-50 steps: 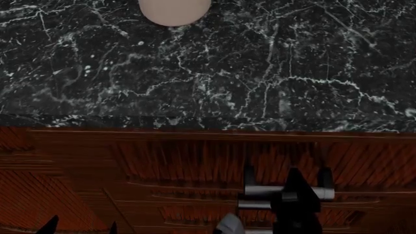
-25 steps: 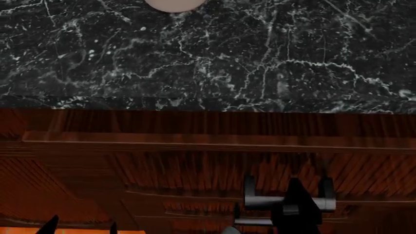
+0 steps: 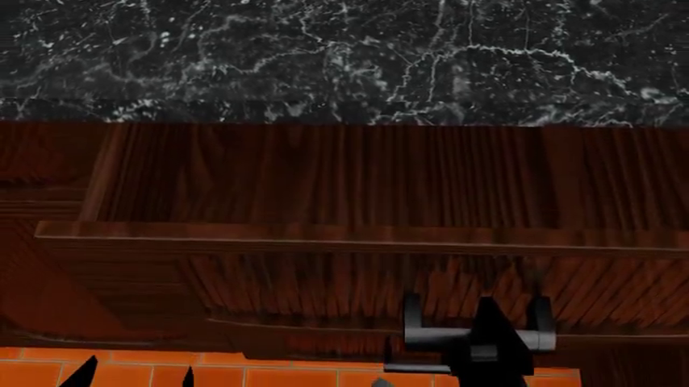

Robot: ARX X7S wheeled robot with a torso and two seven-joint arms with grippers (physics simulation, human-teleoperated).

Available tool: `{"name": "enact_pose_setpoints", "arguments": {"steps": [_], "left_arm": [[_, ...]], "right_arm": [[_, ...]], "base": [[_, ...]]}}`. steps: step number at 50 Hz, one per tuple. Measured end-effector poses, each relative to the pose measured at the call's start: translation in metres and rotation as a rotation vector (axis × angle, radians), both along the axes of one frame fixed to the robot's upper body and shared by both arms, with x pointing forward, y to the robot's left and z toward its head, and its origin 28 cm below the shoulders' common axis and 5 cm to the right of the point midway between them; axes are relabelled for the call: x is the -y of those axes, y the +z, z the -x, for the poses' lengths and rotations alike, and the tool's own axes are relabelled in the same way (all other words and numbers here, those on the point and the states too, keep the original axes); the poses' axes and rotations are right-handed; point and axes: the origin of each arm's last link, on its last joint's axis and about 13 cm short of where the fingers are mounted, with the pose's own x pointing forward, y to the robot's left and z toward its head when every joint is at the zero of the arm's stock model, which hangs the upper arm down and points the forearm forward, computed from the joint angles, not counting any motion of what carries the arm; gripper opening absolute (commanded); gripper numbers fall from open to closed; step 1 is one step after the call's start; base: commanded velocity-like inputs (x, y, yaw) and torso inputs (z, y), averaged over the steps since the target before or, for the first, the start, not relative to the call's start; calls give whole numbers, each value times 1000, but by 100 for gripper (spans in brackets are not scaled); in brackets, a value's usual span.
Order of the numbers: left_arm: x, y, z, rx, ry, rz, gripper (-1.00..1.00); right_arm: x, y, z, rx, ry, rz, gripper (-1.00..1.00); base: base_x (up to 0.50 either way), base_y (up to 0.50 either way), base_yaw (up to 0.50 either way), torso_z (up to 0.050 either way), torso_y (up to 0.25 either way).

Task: Open the right drawer.

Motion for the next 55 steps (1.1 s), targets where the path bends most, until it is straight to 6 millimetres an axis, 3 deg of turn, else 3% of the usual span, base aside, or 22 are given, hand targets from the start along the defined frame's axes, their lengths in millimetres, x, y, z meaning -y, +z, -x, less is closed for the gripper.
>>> {"name": "enact_pose_setpoints", "arguments": {"steps": [55], "left_arm": [[0,-1,-1,-4,1,0,100]], "right_arm": [[-1,7,1,-19,5,27,-100]], "base": [[-179,0,0,0,1]]}}
